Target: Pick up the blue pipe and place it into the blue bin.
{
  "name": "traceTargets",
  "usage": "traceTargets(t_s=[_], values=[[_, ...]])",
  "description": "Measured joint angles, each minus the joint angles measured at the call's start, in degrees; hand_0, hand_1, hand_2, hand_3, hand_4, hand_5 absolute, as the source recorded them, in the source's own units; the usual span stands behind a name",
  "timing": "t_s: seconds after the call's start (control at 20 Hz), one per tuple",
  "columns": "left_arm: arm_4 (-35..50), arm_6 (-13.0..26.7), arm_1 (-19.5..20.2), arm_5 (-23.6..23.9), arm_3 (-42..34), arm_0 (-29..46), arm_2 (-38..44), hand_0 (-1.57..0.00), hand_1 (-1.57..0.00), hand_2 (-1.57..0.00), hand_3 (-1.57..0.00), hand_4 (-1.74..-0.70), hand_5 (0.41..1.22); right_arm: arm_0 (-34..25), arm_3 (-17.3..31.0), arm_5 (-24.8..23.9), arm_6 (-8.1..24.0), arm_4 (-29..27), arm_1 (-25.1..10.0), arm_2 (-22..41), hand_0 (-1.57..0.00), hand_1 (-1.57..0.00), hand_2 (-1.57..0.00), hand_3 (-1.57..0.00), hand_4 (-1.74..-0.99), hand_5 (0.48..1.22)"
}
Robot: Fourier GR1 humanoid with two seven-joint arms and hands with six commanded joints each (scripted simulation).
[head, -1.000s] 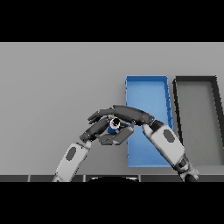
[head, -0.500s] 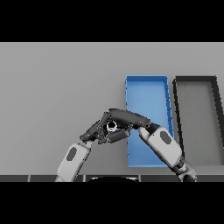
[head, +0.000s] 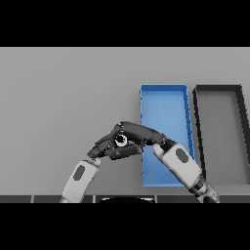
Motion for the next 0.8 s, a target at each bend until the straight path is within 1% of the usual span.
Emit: traceTargets(t_s=[0.05,0.1,0.15,0.2,0.25,0.3,0.4,0.45,0.5,0.55,0.6,0.65,0.7,0.75,0.8], values=[[0.63,-1.28,0.86,-2.14,-0.07,0.17,0.32,-0.75,-0.69,-0.66,-0.60,-1.28,1.221,-0.21,-0.25,-0.35,1.23,-0.60,0.15,0.08,-1.56,-1.56,-1.56,-1.56,-1.737,1.208],[-0.31,-0.02,0.65,-3.49,0.14,-0.17,-0.04,-0.60,-0.55,-0.53,-0.48,-1.21,1.221,0.41,-0.84,-0.36,1.93,-0.83,0.00,0.47,-1.56,-1.56,-1.56,-1.56,-1.738,1.211],[-1.19,-0.52,0.78,-4.08,0.40,-0.32,0.43,-0.48,-0.44,-0.42,-0.38,-1.14,1.132,0.07,-0.71,-0.41,3.42,-1.15,-0.15,0.00,-1.57,-1.57,-1.57,-1.56,-1.738,1.213],[-2.32,-0.58,1.09,-4.42,0.32,-0.33,0.64,-0.38,-0.35,-0.34,-0.30,-1.08,1.029,0.14,-0.52,-0.63,3.63,-0.92,-0.06,-0.30,-1.57,-1.57,-1.57,-1.56,-1.739,1.214],[-2.75,0.53,0.35,-4.52,0.59,-0.10,0.34,-0.31,-0.28,-0.27,-0.24,-1.05,0.938,0.38,-0.94,-0.52,4.62,-0.26,0.04,-0.02,-1.57,-1.57,-1.57,-1.56,-1.739,1.216],[-2.06,1.78,0.46,-4.41,0.87,-0.36,1.23,-0.24,-0.22,-0.22,-0.19,-1.02,0.848,0.60,-1.41,-0.83,3.68,-0.33,0.19,-0.17,-1.57,-1.57,-1.57,-1.57,-1.740,1.217],[-1.86,2.62,0.25,-4.24,0.73,0.38,1.16,-0.16,-0.14,-0.14,-0.12,-0.98,0.704,0.73,-2.37,-1.07,3.57,0.28,-0.03,0.04,-1.57,-1.57,-1.57,-1.57,-1.740,1.218],[-1.62,3.70,-0.39,-3.96,0.71,-0.13,1.29,-0.12,-0.11,-0.11,-0.10,-0.97,0.647,1.82,-2.53,-0.99,2.56,0.87,-0.11,0.32,-1.57,-1.57,-1.57,-1.57,-1.740,1.219],[-0.81,5.53,-0.74,-4.30,0.62,-0.43,1.57,-0.10,-0.09,-0.09,-0.08,-0.97,0.603,1.97,-2.63,-1.11,2.75,1.04,0.02,0.56,-1.57,-1.57,-1.57,-1.57,-1.740,1.219],[0.16,6.60,-1.20,-4.39,0.56,-0.52,2.03,-0.08,-0.07,-0.07,-0.06,-0.97,0.567,1.44,-2.04,-1.41,3.02,1.02,0.87,0.75,-1.57,-1.57,-1.57,-1.57,-1.741,1.220],[-0.28,5.88,-0.82,-4.14,0.26,-0.12,1.97,-0.06,-0.06,-0.06,-0.05,-0.96,0.538,1.39,-1.94,-1.57,3.05,-0.10,0.79,0.13,-1.57,-1.57,-1.57,-1.57,-1.741,1.220],[-1.02,6.09,-0.39,-3.92,0.35,0.21,1.83,-0.05,-0.05,-0.04,-0.04,-0.95,0.513,1.48,-1.66,-1.65,2.92,-0.49,1.19,0.16,-1.57,-1.57,-1.57,-1.57,-1.741,1.220],[-1.30,5.50,-0.01,-3.82,0.60,0.61,1.93,-0.04,-0.04,-0.04,-0.03,-0.94,0.495,1.14,-1.50,-1.75,2.29,-0.72,1.13,-0.40,-1.57,-1.57,-1.57,-1.57,-1.741,1.220],[-1.72,5.36,0.36,-3.76,1.24,0.25,2.14,-0.03,-0.03,-0.03,-0.03,-0.93,0.484,0.57,-1.92,-2.08,3.04,-3.56,1.37,-1.23,-1.57,-1.57,-1.57,-1.57,-1.741,1.220],[-1.85,5.04,0.60,-3.96,1.23,0.94,1.88,-0.03,-0.02,-0.02,-0.02,-0.92,0.482,-0.57,-1.98,-3.00,5.29,-6.66,1.75,-2.04,-1.57,-1.57,-1.57,-1.57,-1.741,1.221]])
